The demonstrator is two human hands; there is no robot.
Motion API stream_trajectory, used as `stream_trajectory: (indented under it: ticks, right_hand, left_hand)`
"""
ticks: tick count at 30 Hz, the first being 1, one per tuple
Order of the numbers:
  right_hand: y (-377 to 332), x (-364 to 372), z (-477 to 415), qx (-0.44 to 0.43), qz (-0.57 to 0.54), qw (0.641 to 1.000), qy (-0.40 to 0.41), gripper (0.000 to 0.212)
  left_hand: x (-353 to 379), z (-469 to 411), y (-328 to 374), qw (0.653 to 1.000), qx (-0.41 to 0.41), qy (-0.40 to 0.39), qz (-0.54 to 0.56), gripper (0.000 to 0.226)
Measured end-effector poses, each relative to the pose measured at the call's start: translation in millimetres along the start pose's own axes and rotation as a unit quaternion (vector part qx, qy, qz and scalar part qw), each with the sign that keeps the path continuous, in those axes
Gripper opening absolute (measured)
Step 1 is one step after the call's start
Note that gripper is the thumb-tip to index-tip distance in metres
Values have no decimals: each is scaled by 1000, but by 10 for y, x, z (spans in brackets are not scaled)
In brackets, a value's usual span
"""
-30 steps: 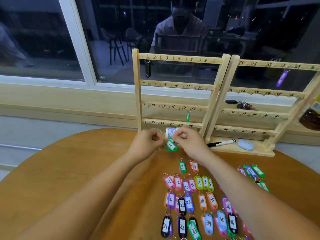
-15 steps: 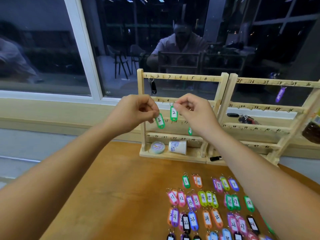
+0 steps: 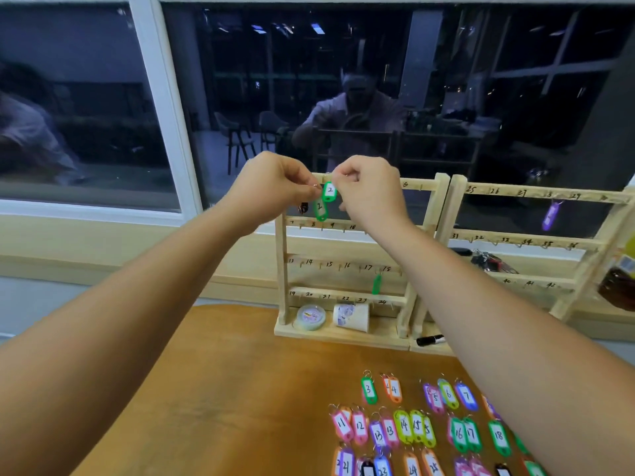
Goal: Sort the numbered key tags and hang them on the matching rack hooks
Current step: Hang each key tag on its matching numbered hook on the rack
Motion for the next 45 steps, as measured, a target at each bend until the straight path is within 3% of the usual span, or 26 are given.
stream_trajectory:
  ticks: [17,23,27,45]
  right_hand:
    - [-137,119,-52,3,176,984,-41,15]
    - [-32,-60,288,-36,71,997,-14,12]
    - [153,-219,657,-15,11,1000,-14,13]
    - [596,-217,1208,6,-13,997,-70,12]
  left_hand:
    - [-18,-400,195,995,-8,27,-96,13]
    - [22,-400,129,993,-27,0,-112,18]
    - [-8,-373,112,996,-17,-3,-89,14]
    - [49,-385,157,992,-13,5,-125,16]
Point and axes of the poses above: each hand's wrist, its own z-axis away from the middle knuckle, its own x-axis out of the palm, y = z × x, the point moved 6 cm from there along -z, towards the middle knuckle, and after that the axes turned 8 degrees about -x, right-handed, at the moved point
